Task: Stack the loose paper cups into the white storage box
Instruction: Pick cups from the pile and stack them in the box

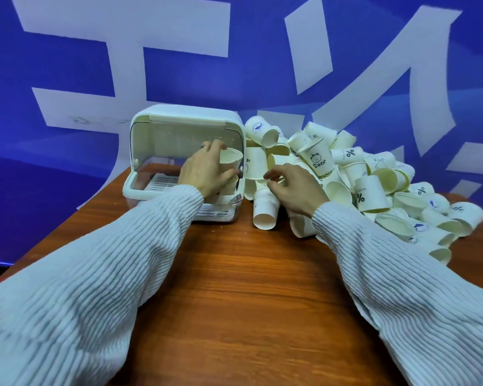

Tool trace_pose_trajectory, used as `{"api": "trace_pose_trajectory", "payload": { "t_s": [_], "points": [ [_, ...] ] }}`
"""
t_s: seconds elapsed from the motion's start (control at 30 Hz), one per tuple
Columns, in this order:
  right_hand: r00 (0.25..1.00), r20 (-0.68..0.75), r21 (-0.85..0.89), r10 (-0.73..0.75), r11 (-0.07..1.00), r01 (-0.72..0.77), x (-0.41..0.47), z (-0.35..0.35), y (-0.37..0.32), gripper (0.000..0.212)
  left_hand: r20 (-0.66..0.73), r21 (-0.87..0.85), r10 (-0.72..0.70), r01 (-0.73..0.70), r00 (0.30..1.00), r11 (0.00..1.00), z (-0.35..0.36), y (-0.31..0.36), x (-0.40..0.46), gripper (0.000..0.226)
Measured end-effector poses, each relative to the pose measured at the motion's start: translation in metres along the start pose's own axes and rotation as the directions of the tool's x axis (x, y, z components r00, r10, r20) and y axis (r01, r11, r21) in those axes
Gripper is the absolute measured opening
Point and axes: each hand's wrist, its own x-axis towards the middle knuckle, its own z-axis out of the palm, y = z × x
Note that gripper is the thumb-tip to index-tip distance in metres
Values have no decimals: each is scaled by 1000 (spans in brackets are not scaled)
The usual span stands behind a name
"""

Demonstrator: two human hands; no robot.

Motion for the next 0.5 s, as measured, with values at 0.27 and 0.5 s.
{"api": "trace_pose_trajectory", "payload": {
  "t_s": [0.27, 0.5],
  "points": [
    [998, -14, -60, 67, 996, -68, -11, -14, 21, 28, 384, 270, -139, 33, 913, 962, 16, -3, -8, 101],
    [993, 66, -146, 93, 986, -83, -33, -41, 37, 24, 63, 253, 129, -141, 990, 957, 20, 33, -11, 58]
  ]
}}
